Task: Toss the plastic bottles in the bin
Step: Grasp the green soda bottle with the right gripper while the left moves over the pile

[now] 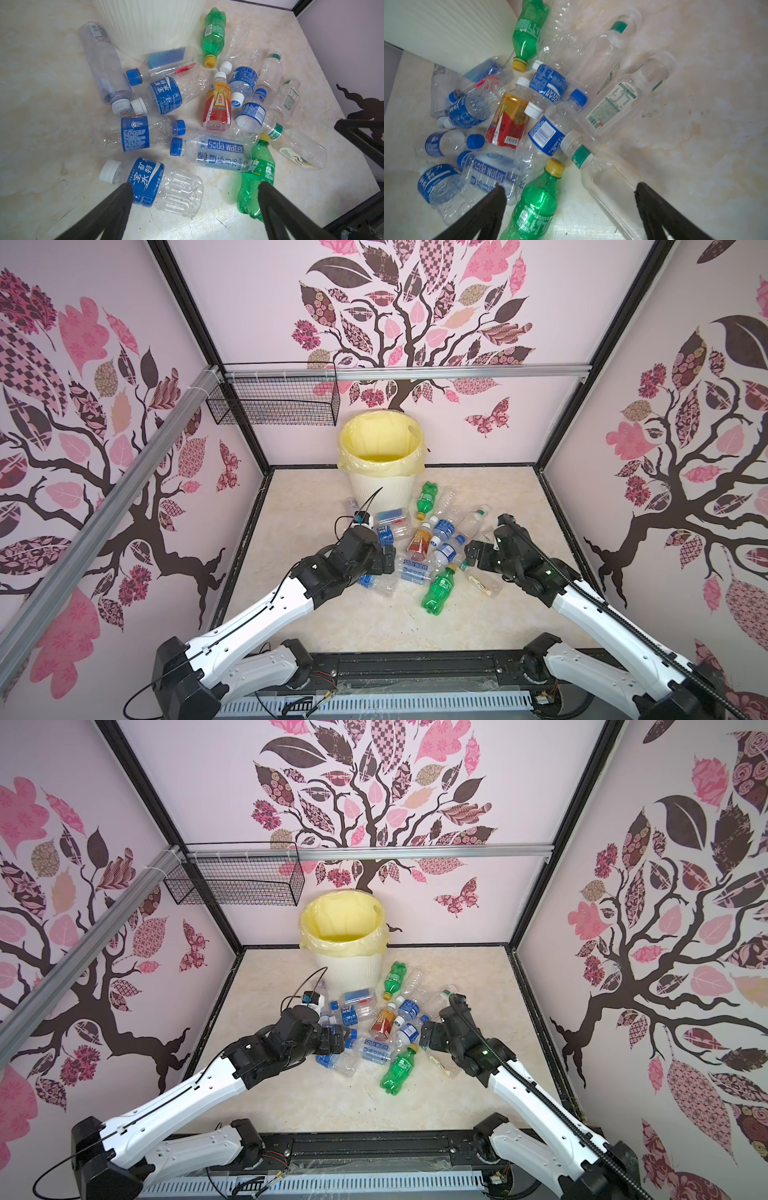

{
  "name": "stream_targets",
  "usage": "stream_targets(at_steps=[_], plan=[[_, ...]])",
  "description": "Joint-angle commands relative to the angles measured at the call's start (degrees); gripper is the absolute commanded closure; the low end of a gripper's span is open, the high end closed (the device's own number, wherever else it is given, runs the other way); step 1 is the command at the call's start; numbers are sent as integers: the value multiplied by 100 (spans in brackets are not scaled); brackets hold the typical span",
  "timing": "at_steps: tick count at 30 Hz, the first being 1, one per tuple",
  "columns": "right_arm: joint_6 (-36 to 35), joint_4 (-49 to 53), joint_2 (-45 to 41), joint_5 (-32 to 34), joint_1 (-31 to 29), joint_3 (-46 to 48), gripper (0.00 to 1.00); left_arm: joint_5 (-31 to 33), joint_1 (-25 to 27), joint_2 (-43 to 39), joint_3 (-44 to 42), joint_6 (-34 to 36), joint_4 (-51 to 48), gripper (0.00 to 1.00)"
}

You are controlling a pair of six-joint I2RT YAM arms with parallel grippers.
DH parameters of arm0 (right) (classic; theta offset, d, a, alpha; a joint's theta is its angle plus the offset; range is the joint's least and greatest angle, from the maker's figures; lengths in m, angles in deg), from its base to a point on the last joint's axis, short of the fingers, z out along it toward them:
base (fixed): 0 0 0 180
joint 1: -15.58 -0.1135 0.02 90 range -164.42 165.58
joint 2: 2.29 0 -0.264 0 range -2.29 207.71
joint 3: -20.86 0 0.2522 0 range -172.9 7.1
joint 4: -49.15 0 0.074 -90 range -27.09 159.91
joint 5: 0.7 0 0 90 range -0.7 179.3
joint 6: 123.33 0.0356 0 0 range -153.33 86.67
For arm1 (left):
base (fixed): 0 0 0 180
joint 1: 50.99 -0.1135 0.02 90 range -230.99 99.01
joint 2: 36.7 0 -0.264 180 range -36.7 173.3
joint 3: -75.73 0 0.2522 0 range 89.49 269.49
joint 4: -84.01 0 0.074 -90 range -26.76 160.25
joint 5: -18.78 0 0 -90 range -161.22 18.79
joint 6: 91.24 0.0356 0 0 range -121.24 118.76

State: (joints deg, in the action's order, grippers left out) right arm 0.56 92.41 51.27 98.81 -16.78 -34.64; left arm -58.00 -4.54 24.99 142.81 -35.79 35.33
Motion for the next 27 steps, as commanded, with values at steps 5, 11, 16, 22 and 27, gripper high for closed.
stream_targets(at_steps=[5,11,16,22,27], plan=[[1239,254,360,410,-1431,380,0,283,15,-445,-465,-258,89,3],[1506,-248,610,96,-1572,623,2,589,13,-763,-618,17,198,3],[1526,-692,854,-119,-1578,693,4,841,13,-769,-559,219,249,3],[1549,-1208,1323,-291,-1578,800,8,1141,12,-492,-318,360,68,3],[1533,-1449,1656,-286,-1578,862,11,1408,13,-278,-82,393,-152,3]])
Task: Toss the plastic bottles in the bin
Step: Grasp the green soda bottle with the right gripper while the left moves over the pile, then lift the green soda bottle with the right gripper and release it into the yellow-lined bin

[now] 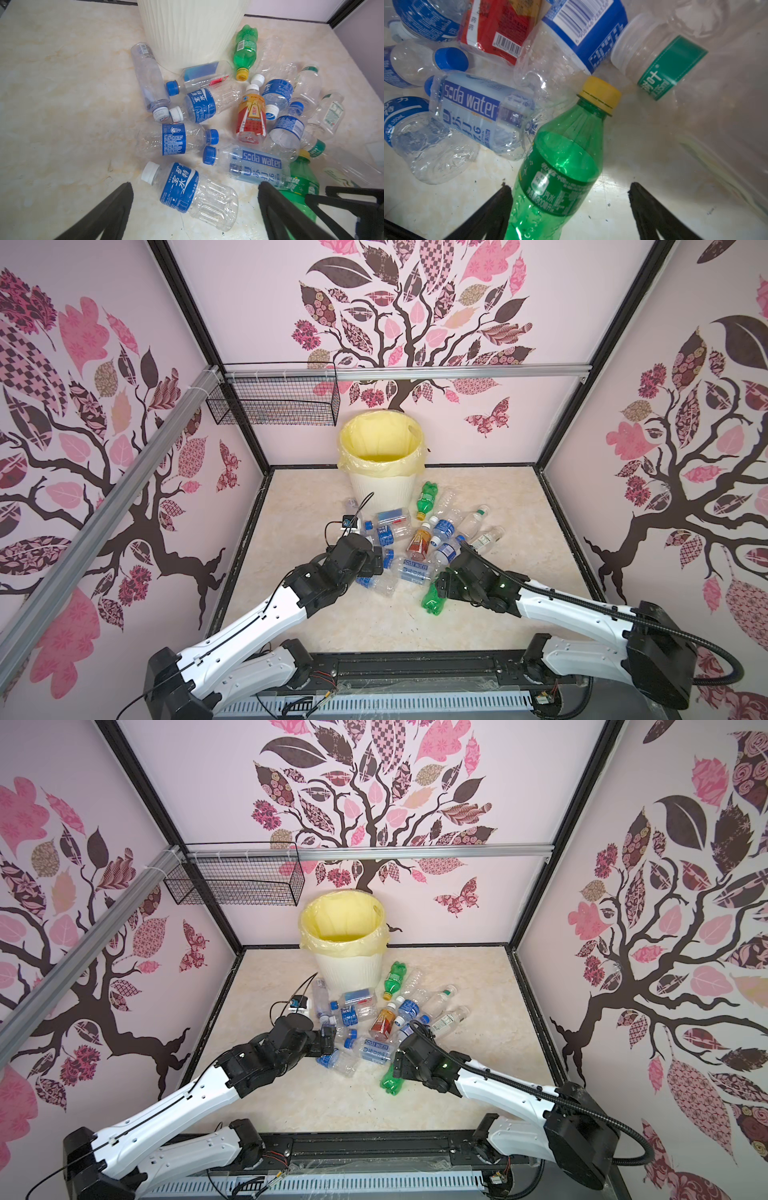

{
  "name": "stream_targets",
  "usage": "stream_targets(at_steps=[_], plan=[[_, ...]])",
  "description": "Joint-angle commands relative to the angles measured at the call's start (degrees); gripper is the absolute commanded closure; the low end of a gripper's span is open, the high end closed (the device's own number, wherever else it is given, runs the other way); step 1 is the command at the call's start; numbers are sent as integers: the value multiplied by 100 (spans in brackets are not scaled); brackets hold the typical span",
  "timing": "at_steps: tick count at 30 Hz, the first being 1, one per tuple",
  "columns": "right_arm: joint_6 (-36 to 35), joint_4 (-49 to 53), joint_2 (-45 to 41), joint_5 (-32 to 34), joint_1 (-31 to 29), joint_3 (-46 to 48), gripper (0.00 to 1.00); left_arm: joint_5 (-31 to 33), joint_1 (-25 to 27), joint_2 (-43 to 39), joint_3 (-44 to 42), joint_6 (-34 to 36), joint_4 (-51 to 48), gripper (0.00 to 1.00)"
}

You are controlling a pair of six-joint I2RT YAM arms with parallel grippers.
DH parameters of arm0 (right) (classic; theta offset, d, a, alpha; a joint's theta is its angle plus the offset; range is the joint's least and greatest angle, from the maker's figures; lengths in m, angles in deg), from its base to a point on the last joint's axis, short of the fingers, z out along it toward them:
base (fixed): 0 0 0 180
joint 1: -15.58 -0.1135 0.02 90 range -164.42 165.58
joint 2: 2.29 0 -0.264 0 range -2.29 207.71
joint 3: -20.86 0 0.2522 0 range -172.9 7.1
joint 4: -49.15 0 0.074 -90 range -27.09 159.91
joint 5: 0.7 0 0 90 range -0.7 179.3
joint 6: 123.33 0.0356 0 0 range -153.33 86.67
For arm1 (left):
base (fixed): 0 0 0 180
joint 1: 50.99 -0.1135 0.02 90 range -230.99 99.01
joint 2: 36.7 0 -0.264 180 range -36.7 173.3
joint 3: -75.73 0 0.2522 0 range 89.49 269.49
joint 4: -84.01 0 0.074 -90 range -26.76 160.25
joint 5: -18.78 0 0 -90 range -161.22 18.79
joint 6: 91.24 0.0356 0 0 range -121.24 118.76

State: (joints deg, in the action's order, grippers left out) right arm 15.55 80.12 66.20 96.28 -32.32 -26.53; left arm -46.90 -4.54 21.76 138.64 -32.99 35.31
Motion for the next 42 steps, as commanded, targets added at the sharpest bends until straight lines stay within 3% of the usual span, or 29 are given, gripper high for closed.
stream_targets(at_steps=[1,12,22,27,35,42], plan=[[33,-319,225,-43,-18,96,12,343,10,72,363,121,-164,3],[16,-728,656,-171,-20,204,24,258,4,118,508,208,-505,3],[-115,-432,346,39,-22,181,45,157,4,71,621,206,-614,3],[-225,-160,25,57,-21,20,48,56,7,45,789,249,-684,3],[-823,645,-356,398,-18,-1094,48,-420,-31,84,1169,677,-606,3],[-2151,922,305,1162,15,-3317,48,-281,-97,466,2212,1186,-856,3]])
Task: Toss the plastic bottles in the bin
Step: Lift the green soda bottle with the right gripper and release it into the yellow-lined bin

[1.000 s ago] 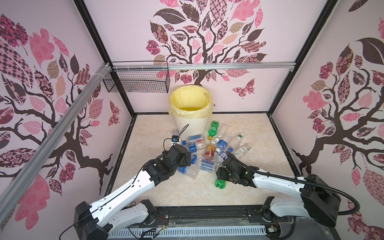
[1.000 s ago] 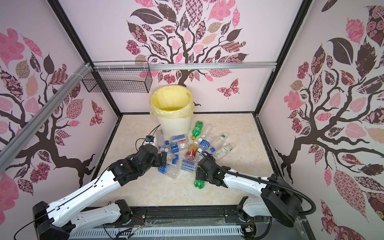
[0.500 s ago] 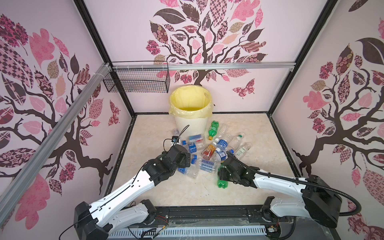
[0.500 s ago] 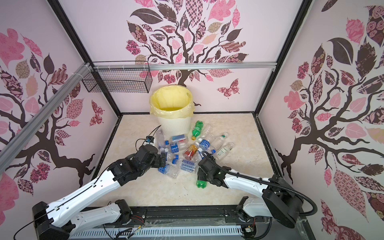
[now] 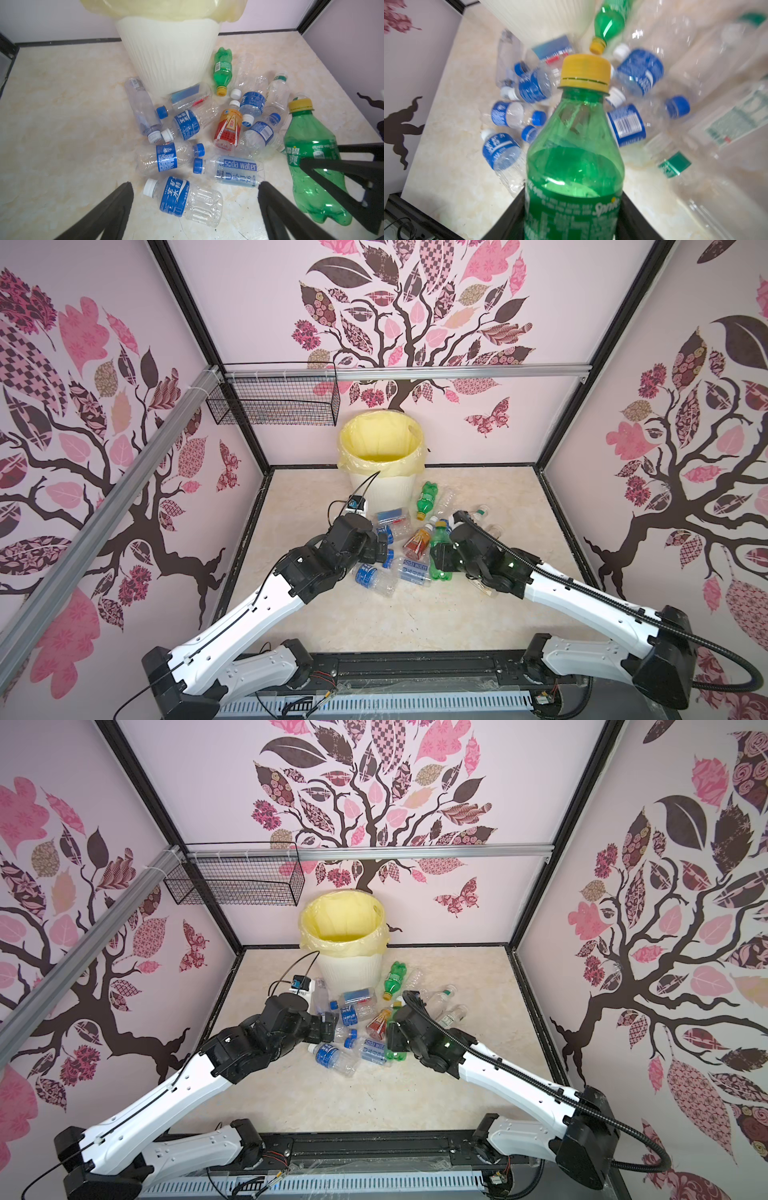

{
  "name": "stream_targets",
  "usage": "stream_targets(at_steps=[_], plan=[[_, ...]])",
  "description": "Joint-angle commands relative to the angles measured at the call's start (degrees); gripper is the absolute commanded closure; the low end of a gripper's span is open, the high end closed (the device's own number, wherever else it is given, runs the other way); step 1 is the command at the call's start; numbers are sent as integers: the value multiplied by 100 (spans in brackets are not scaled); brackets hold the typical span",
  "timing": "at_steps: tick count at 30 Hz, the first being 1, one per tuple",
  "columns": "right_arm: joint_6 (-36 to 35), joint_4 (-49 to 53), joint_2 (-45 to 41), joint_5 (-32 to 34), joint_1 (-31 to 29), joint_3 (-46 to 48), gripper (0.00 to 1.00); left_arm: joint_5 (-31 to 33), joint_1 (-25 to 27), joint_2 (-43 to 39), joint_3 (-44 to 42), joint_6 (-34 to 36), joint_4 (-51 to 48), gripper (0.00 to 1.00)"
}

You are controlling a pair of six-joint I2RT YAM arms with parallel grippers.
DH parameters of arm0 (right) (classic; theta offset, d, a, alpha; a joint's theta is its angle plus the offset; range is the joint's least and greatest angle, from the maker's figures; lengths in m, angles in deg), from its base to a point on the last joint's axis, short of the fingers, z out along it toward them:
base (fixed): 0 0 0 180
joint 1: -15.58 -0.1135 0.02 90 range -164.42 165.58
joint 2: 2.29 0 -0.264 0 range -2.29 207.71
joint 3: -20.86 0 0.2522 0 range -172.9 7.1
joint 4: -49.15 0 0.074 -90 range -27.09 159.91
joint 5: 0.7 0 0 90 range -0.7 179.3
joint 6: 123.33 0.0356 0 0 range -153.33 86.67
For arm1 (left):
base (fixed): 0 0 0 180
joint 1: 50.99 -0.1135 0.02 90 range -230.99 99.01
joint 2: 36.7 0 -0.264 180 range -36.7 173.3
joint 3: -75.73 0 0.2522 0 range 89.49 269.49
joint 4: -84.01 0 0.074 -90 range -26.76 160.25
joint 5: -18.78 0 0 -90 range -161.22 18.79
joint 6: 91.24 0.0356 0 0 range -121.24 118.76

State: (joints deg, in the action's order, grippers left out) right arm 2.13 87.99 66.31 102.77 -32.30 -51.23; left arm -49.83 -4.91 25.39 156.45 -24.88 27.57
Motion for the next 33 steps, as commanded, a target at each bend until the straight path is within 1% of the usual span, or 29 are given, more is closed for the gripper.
stream_targets(at_steps=[1,6,10,12,17,20,25,29,33], plan=[[-1016,67,416,600,15,-1151,48,-5,-93,144,566,443,-79,3],[-2268,-880,1087,959,106,-2630,49,-54,-290,352,1177,709,19,3],[-3271,-2123,1499,1074,222,-3298,49,-284,-538,426,1455,735,255,3],[-3640,-2868,1626,1142,288,-3436,49,-550,-668,501,1658,769,329,3],[-4286,-3728,2249,864,426,-4491,49,-465,-689,747,2240,1123,453,3],[-4441,-4005,2549,650,478,-5003,49,-418,-712,816,2538,1361,552,3],[-4460,-4076,2867,336,492,-5880,47,-449,-730,823,2803,1722,929,3],[-4450,-4031,2989,233,496,-6410,48,-800,-741,798,3003,2009,1244,3],[-4453,-3931,3139,184,492,-6845,48,-882,-739,838,3254,2165,1391,3]])
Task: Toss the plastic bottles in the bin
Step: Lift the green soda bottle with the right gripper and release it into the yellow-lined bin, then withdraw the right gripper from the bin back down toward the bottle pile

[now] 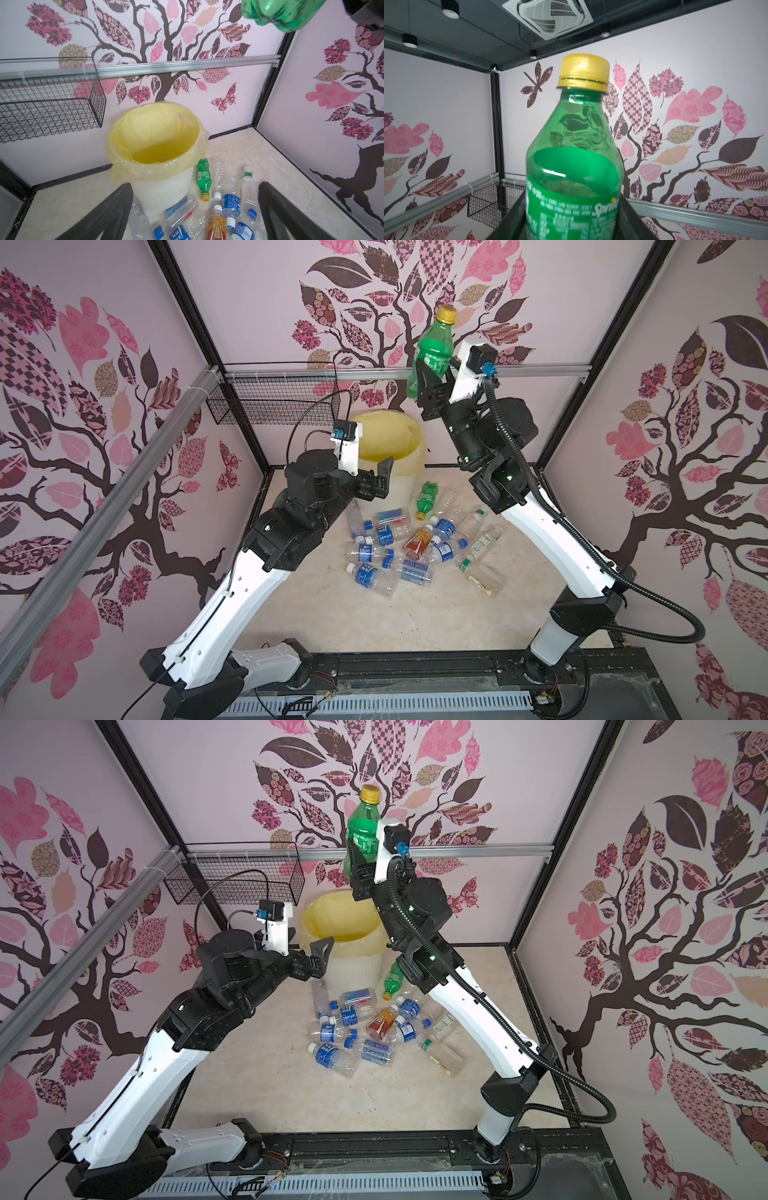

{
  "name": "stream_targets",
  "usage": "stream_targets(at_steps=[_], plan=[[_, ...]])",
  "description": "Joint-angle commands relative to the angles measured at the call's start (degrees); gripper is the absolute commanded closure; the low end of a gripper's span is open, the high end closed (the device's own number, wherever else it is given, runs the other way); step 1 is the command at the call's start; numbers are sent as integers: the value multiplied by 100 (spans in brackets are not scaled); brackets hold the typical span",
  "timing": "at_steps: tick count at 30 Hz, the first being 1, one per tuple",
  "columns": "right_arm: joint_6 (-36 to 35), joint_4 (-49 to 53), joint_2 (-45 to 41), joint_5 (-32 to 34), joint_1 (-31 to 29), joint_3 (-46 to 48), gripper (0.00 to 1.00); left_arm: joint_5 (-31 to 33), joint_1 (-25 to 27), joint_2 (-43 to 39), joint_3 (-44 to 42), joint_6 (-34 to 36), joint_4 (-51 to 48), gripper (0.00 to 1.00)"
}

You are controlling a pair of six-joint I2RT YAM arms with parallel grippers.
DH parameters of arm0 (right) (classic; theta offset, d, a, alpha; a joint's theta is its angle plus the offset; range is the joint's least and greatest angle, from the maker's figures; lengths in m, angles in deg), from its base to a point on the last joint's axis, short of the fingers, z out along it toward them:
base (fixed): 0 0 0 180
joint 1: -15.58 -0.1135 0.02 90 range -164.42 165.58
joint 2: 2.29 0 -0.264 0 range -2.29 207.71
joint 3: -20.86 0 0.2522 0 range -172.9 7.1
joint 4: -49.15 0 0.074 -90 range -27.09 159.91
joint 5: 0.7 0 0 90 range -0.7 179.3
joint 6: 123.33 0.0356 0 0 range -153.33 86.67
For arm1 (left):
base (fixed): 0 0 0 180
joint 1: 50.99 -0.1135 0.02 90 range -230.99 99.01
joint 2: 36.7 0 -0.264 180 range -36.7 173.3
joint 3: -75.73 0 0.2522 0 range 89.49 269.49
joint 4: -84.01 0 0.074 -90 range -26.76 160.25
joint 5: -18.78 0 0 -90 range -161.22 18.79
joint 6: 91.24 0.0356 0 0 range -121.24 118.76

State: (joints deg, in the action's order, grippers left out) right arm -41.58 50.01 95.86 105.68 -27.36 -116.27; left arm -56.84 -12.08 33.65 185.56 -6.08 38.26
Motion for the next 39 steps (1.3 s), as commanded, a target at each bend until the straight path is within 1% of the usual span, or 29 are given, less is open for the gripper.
stream_targets(at_steps=[1,3,5,7,8,9,10,11,12,13,14,15,17,18,21,25,33,39], plan=[[-67,-155,216,-124,6,-375,48,-157,-19,46,412,323,320,3],[18,-149,344,-144,63,-441,48,-65,-18,76,445,359,309,3],[311,97,649,-174,228,-675,48,39,-32,85,402,416,305,3],[874,433,1120,-334,536,-875,48,150,-62,34,252,416,320,3],[1025,539,1457,-383,649,-954,48,192,-91,-2,159,384,353,3],[1012,750,1819,-376,672,-1147,47,212,-120,-36,60,334,380,3],[910,1127,2299,-318,681,-1590,42,206,-186,-67,-51,232,389,3],[906,1340,2627,-300,695,-1876,29,164,-257,-81,-121,158,391,3],[1041,1189,2693,-302,719,-1659,16,53,-324,-102,-181,76,359,3],[1201,1012,2641,-315,751,-1394,9,-56,-381,-124,-235,46,303,3],[1244,1001,2641,-365,769,-1373,4,-64,-408,-138,-269,52,261,3],[1195,1142,2700,-449,763,-1585,0,-28,-417,-151,-310,72,212,3],[1185,1440,2861,-399,771,-2105,1,58,-428,-197,-397,89,193,3],[1154,1472,2865,-366,769,-2187,1,75,-435,-222,-450,66,193,3],[1092,1361,2673,-339,774,-1929,0,6,-444,-250,-608,-57,269,3],[1132,1484,2604,-303,778,-1880,1,-35,-445,-189,-633,-263,126,3],[1334,1780,2480,-279,778,-1909,1,57,-452,-241,-635,-542,-219,3],[1476,2104,2324,-215,779,-1976,1,-46,-450,-262,-668,-800,-447,3]])
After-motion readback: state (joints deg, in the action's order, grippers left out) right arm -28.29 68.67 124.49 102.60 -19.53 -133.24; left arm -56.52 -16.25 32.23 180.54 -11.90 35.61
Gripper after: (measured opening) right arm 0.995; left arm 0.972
